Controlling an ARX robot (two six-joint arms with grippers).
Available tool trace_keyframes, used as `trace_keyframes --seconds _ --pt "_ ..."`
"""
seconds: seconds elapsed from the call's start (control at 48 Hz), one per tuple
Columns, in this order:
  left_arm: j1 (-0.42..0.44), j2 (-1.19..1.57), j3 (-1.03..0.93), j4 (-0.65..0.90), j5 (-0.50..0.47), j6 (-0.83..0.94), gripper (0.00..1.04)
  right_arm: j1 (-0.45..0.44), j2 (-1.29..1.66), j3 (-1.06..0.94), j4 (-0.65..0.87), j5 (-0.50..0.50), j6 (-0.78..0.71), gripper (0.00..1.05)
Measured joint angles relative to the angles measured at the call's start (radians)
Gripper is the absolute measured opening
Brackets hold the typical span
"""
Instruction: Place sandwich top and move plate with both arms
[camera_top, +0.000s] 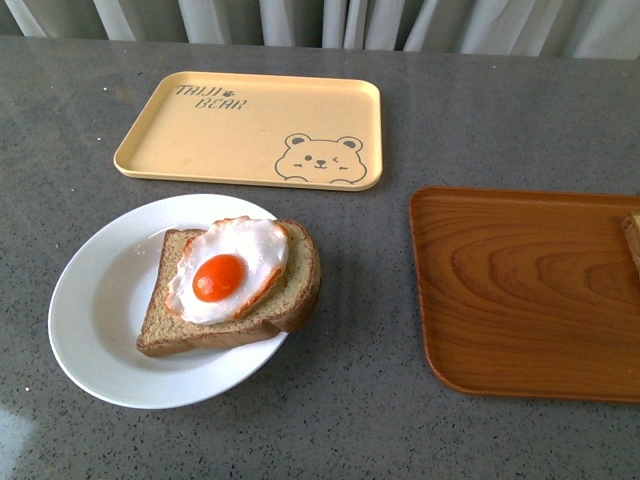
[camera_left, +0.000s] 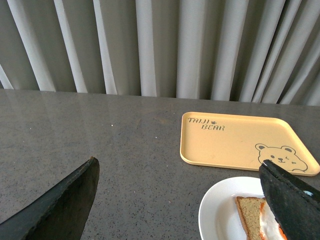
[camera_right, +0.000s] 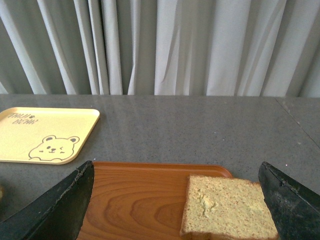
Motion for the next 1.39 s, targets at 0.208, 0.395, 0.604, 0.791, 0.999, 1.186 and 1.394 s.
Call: trace_keyframes --seconds 0.208,0.395,0.604,0.791,0.999,1.186,1.394 --pt "0.0 0.0 0.0 0.0 0.0 0.0 0.96 0.0 0.0 0.0 0.0 0.0 0.0 0.96" --pt "0.0 0.0 0.0 0.0 0.0 0.0 0.96 0.0 0.0 0.0 0.0 0.0 0.0 0.96" --pt "0.0 0.0 0.0 0.0 0.0 0.0 0.96 0.0 0.0 0.0 0.0 0.0 0.0 0.96" --pt "0.0 0.0 0.0 0.0 0.0 0.0 0.96 0.0 0.0 0.0 0.0 0.0 0.0 0.96" --pt "0.0 0.0 0.0 0.0 0.0 0.0 0.96 0.0 0.0 0.0 0.0 0.0 0.0 0.96" --pt "0.0 0.0 0.0 0.0 0.001 0.0 0.96 -0.157 0.22 0.114 -0.235 -0.327 -0.045 0.96" --pt "0.0 0.0 0.0 0.0 0.0 0.0 0.96 -0.457 0.627 0.249 -0.042 -0.626 -0.114 0.96"
